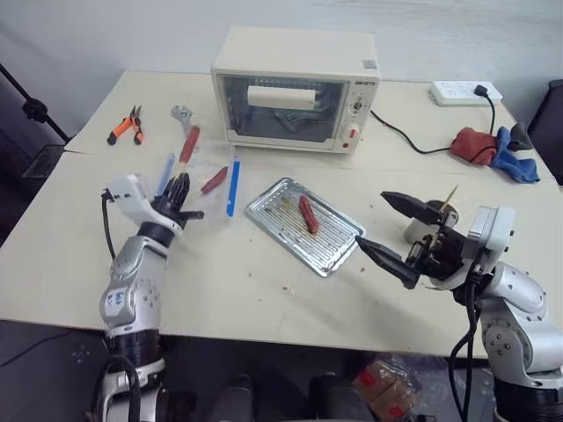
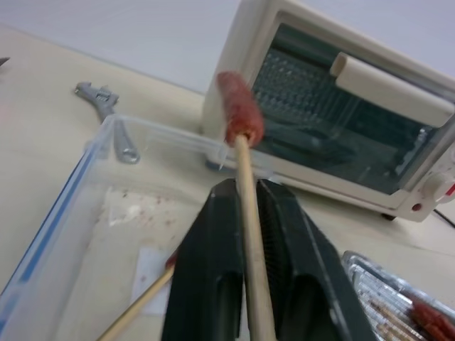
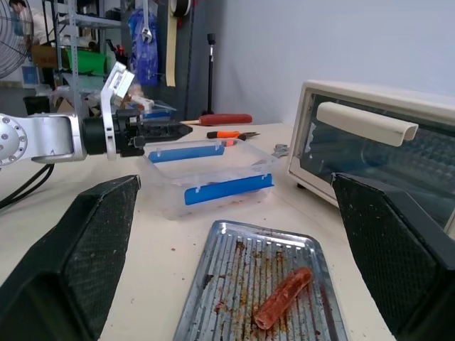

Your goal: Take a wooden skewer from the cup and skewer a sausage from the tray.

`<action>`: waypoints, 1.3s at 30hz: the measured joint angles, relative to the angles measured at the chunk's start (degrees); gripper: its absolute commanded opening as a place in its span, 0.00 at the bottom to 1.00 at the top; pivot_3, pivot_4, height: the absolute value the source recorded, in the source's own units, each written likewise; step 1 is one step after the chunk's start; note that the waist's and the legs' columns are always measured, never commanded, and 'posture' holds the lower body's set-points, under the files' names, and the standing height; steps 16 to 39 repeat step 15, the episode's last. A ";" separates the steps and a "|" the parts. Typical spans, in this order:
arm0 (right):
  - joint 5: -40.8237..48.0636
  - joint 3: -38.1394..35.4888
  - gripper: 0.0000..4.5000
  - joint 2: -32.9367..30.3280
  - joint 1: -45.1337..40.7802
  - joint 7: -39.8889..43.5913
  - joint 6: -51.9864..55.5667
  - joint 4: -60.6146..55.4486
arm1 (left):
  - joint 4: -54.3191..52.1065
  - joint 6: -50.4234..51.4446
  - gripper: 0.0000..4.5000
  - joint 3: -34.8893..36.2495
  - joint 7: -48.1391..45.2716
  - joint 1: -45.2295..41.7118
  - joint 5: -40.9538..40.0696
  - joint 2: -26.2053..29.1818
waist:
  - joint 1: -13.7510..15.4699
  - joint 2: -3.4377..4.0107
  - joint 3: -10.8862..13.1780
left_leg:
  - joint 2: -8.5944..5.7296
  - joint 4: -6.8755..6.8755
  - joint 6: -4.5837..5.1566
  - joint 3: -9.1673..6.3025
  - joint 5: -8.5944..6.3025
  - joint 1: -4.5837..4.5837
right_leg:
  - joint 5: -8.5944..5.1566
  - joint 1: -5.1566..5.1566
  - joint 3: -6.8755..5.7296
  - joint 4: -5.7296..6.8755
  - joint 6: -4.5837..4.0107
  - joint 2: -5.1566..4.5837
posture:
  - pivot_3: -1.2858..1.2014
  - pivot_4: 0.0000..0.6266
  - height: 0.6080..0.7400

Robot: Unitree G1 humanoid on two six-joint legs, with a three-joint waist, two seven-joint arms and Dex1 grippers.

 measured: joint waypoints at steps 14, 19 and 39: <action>-0.71 2.53 1.00 -7.51 6.19 5.66 0.26 0.54 | -7.10 -9.03 0.65 -5.35 -27.76 18.45 6.44 24.01 | -0.08 0.02 -0.01 | 0.03 -0.14 0.01 -0.03 -0.02 0.14 | -0.02 0.21 0.04 -0.36 -0.03 -0.04 | 0.52 0.24 1.00; -1.10 2.61 1.00 -7.87 7.00 6.40 0.10 1.08 | -6.09 -11.53 0.65 -5.83 -31.17 20.66 7.82 26.44 | -0.10 0.02 -0.01 | 0.04 -0.22 0.02 -0.04 -0.02 0.18 | -0.02 0.28 0.03 -0.43 -0.04 -0.04 | 0.52 0.24 1.00; -1.10 2.61 1.00 -7.87 7.00 6.40 0.10 1.08 | -6.09 -11.53 0.65 -5.83 -31.17 20.66 7.82 26.44 | -0.10 0.02 -0.01 | 0.04 -0.22 0.02 -0.04 -0.02 0.18 | -0.02 0.28 0.03 -0.43 -0.04 -0.04 | 0.52 0.24 1.00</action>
